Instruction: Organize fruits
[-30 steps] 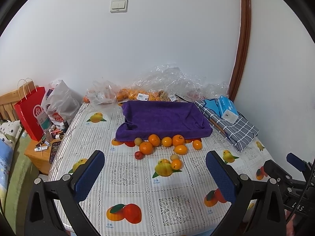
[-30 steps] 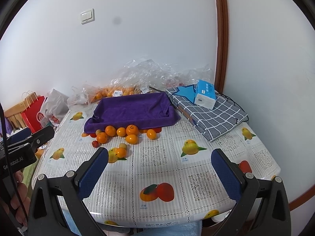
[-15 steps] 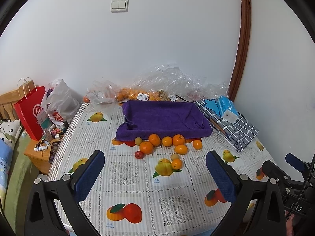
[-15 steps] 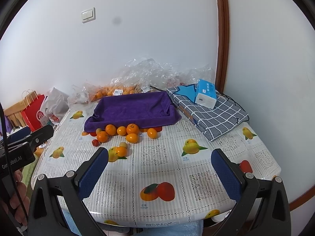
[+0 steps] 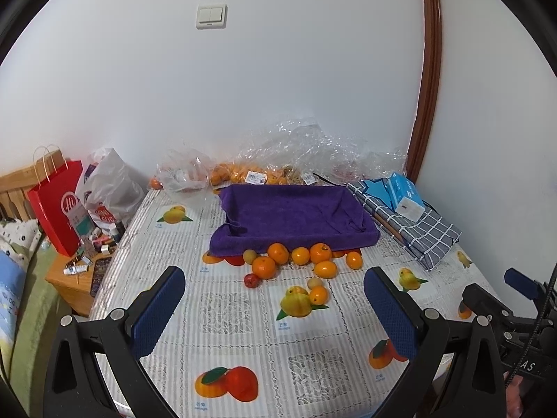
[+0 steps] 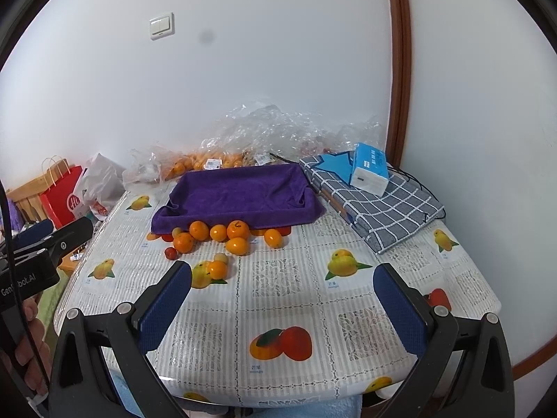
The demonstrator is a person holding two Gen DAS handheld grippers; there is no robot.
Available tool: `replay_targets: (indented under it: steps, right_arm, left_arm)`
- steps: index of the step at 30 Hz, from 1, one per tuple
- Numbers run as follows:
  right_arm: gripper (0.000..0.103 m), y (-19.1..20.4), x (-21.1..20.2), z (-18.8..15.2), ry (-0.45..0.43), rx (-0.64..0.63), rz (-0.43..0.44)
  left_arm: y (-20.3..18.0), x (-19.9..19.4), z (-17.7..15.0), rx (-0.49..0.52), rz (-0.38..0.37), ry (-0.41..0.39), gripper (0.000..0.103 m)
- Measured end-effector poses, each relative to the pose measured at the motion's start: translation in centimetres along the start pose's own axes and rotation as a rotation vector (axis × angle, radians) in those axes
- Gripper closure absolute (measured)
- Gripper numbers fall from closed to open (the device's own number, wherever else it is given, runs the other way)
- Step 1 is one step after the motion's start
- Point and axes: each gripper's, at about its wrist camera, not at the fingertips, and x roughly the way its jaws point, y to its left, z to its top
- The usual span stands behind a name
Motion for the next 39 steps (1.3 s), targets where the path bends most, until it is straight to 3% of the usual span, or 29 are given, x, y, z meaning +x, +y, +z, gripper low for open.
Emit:
replay_targets:
  steps: [12, 22, 30, 39]
  right_arm:
    - [0.001, 0.5, 5.6, 0.4, 0.018, -0.006, 0.018]
    - [0.001, -1.4, 12.5, 0.2, 0.11, 0.06, 0.055]
    - [0.018, -1.9, 18.6, -0.7, 0.183, 0.068, 0.044]
    - [0.037, -0.8, 25.4, -0.5, 0.25, 0.043, 0.095]
  left_arm:
    - [1.6, 4.5, -0.3, -0.006, -0.025, 0.004, 0.0]
    - [4.9, 11.6, -1.7, -0.051, -0.04, 0.113, 0.003]
    - [7.8, 16.0, -3.3, -0.093, -0.022, 0.208, 0.006]
    - [10.2, 19.3, -5.3, -0.115, -0.023, 0.255, 0.01]
